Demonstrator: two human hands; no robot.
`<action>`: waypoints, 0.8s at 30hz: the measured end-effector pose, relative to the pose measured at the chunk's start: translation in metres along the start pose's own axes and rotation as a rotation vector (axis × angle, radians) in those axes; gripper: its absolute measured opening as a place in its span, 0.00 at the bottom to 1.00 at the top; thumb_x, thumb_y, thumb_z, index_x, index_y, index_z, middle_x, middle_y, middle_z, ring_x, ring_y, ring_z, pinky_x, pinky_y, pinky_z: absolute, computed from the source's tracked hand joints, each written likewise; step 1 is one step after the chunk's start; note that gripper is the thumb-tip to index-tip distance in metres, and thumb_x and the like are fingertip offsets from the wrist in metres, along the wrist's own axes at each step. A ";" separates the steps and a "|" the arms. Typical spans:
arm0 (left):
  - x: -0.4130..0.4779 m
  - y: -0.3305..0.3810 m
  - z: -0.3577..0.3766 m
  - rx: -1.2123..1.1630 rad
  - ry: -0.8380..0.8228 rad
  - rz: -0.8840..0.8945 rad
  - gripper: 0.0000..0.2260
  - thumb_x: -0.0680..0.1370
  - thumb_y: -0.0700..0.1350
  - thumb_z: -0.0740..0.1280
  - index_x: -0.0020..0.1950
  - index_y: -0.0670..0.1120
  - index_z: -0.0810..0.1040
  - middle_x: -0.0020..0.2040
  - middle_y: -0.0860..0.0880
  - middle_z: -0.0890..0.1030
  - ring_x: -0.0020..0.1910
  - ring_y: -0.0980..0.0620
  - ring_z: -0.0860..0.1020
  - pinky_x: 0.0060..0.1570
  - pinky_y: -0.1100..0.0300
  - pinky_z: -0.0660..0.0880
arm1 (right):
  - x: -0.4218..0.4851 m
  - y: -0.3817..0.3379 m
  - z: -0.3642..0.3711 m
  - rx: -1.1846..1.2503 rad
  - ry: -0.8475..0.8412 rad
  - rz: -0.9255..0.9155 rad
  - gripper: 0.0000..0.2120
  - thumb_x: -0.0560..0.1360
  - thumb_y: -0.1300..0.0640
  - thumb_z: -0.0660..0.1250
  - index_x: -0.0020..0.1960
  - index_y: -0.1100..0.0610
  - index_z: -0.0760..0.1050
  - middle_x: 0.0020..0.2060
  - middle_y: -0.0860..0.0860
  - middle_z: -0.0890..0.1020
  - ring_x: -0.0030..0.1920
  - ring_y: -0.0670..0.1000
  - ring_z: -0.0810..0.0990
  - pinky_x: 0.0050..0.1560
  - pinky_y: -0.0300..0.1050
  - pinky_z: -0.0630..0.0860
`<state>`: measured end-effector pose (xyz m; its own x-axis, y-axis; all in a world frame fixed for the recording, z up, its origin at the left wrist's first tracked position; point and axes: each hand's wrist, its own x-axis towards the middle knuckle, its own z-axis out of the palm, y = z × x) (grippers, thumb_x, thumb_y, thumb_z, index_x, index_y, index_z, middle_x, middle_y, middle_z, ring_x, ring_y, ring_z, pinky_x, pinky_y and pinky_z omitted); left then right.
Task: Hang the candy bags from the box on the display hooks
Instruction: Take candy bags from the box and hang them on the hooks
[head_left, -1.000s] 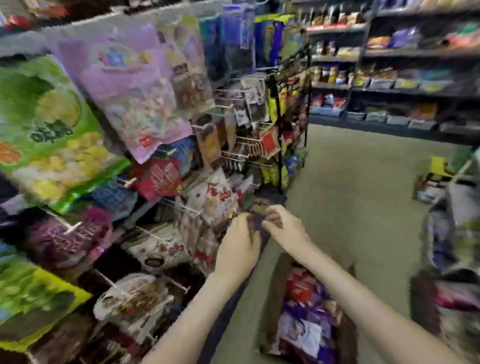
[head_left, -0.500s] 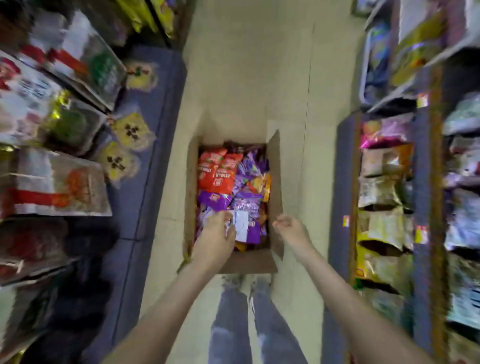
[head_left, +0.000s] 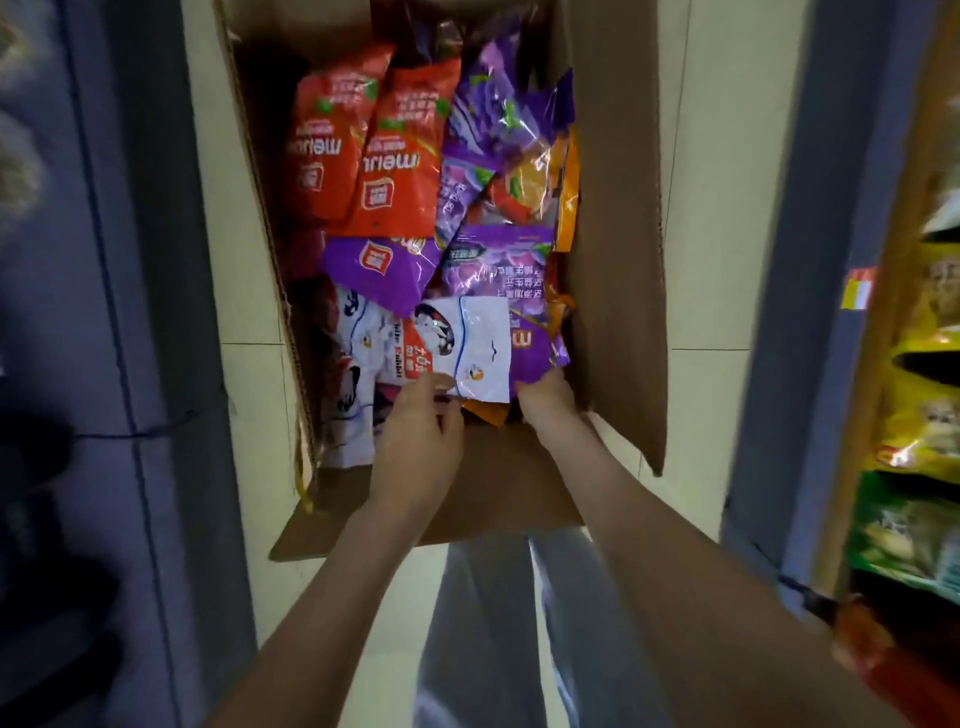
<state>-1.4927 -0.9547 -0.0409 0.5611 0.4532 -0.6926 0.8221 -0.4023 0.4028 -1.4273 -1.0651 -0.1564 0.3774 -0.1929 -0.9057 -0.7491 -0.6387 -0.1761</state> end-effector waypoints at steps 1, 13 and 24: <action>0.000 -0.004 0.002 -0.004 -0.002 0.010 0.10 0.81 0.42 0.60 0.62 0.46 0.74 0.57 0.47 0.78 0.54 0.51 0.76 0.48 0.63 0.68 | 0.001 0.001 0.001 -0.018 0.019 0.001 0.22 0.76 0.55 0.64 0.69 0.58 0.67 0.63 0.59 0.75 0.60 0.60 0.75 0.54 0.46 0.73; -0.081 0.087 -0.094 -0.105 0.057 0.235 0.22 0.77 0.33 0.60 0.69 0.47 0.72 0.65 0.44 0.72 0.63 0.44 0.73 0.60 0.57 0.69 | -0.201 -0.104 -0.108 -0.706 0.326 -0.862 0.14 0.72 0.67 0.63 0.58 0.61 0.73 0.56 0.57 0.74 0.57 0.58 0.72 0.50 0.49 0.69; -0.271 0.185 -0.318 -0.280 0.221 0.382 0.12 0.77 0.47 0.66 0.56 0.43 0.81 0.49 0.45 0.82 0.52 0.46 0.79 0.43 0.61 0.65 | -0.527 -0.185 -0.204 -0.657 0.505 -1.826 0.07 0.66 0.62 0.58 0.38 0.59 0.75 0.32 0.53 0.76 0.35 0.57 0.77 0.40 0.47 0.62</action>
<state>-1.4622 -0.8990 0.4117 0.8083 0.4849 -0.3339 0.5318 -0.3577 0.7676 -1.3767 -0.9976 0.4317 0.4985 0.8000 0.3339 0.8547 -0.3891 -0.3437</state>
